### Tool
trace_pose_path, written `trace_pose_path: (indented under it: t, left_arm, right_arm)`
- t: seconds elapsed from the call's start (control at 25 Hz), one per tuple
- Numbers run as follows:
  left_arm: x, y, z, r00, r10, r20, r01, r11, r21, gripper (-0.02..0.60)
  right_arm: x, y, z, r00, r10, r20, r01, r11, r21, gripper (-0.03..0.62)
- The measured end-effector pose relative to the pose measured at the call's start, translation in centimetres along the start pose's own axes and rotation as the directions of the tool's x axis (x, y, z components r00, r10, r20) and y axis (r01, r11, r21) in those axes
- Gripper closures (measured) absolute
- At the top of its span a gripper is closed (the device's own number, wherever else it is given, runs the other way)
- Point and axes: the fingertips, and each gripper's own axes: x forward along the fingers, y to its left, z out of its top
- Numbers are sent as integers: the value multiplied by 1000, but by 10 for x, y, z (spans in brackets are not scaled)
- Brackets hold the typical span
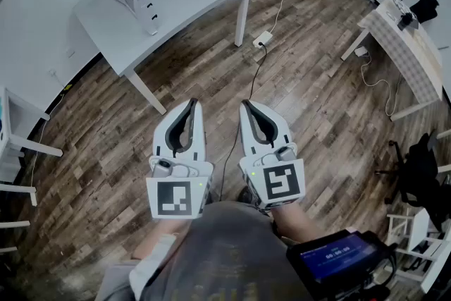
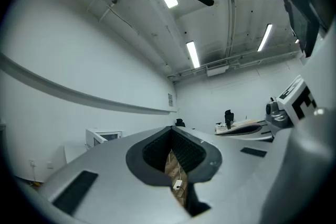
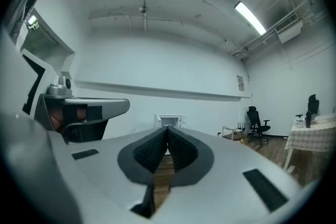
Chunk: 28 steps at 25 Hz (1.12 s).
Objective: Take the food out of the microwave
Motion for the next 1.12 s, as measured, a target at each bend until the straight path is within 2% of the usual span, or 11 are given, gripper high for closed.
trace_pose_path:
  t: [0.2,0.4,0.6,0.76,0.96,1.12]
  left_arm:
    - [6,-15,0,1000,-17,9,17,1000,0,575]
    - [14,-30,-7,999,-21,-25,21,1000,1,575]
    - [25,-59,-10,999,-39,-37,40,999,29,575]
    - [29,-76,-22,997,-33,-72,36,999,30,575]
    - [46,-65,-41,994,-31,-102,32,999,9,575]
    - [72,-43,-59,994,-35,-106,33,999,-19,575]
  right_arm:
    - [-4,-9,-4,1000,3,6,-3,1000,8,586]
    - [-11,-29,-7,1000,-11,-6,11,999,38,586]
    - [-24,-54,-15,1000,15,24,-17,997,81,586]
    - [-29,-78,-30,1000,6,4,-7,993,118,586]
    - [-11,-86,-48,999,17,-41,-11,992,128,586]
    - [27,-87,-62,997,32,-69,-24,992,121,586]
